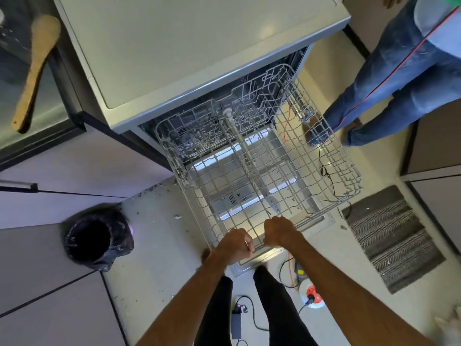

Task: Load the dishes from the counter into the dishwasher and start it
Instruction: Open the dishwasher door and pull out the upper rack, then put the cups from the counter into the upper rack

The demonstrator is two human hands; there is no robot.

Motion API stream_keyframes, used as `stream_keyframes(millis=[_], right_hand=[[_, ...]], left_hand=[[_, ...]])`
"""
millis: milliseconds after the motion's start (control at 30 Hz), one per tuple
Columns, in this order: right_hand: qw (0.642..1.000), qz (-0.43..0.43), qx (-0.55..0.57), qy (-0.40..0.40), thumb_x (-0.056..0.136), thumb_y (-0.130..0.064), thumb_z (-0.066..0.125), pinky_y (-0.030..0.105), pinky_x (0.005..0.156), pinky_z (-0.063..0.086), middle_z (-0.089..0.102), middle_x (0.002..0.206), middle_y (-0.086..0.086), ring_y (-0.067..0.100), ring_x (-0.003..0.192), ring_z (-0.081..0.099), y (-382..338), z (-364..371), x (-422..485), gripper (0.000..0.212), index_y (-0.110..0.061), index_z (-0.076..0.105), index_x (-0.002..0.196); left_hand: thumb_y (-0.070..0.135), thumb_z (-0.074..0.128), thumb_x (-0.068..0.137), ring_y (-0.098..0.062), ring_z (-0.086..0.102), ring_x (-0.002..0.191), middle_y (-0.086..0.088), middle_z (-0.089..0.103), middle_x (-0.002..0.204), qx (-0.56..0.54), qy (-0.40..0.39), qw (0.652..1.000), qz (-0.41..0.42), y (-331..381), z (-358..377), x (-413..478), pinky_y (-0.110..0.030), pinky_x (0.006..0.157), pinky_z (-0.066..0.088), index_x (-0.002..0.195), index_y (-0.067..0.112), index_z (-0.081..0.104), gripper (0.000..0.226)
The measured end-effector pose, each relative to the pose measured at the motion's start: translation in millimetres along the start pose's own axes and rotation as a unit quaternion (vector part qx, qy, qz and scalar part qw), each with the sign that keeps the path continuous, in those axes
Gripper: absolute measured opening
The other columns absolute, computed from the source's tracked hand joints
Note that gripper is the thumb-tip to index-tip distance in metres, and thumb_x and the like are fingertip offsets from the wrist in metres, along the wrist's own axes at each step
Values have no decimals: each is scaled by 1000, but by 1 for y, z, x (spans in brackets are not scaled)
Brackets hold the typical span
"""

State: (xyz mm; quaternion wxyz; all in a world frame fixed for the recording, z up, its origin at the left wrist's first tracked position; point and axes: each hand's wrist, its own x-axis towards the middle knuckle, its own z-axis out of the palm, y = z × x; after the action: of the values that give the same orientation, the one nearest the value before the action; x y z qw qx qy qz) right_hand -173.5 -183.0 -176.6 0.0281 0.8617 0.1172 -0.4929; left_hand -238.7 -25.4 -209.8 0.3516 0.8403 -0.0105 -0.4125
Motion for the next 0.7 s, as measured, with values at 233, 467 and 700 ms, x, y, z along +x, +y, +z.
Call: stream_keyframes(millis=[233,467,700], right_hand=[[1000,11,-1,-6,91,-31,66,35,93,50,62,127,12,29,117,61,-2,0,3,43,-9,59,127],[997,16,74,7,94,-23,57,37,100,47,57,130,12,29,120,57,-15,10,-26,36,-12,55,129],[984,-45,158,71,87,-12,54,31,87,53,68,109,10,26,104,65,-52,-46,-94,11,-14,65,90]], left_hand=[[11,75,78,-4,68,83,12,75,83,-9,14,1000,-6,0,3,-4,-32,90,56,80,19,78,9],[8,53,96,-13,66,106,-3,73,115,-14,24,1000,11,11,-6,-41,-28,101,48,115,8,74,28],[1,49,89,-20,63,110,-3,68,117,-6,97,994,-47,19,-64,-136,-26,93,49,108,11,71,31]])
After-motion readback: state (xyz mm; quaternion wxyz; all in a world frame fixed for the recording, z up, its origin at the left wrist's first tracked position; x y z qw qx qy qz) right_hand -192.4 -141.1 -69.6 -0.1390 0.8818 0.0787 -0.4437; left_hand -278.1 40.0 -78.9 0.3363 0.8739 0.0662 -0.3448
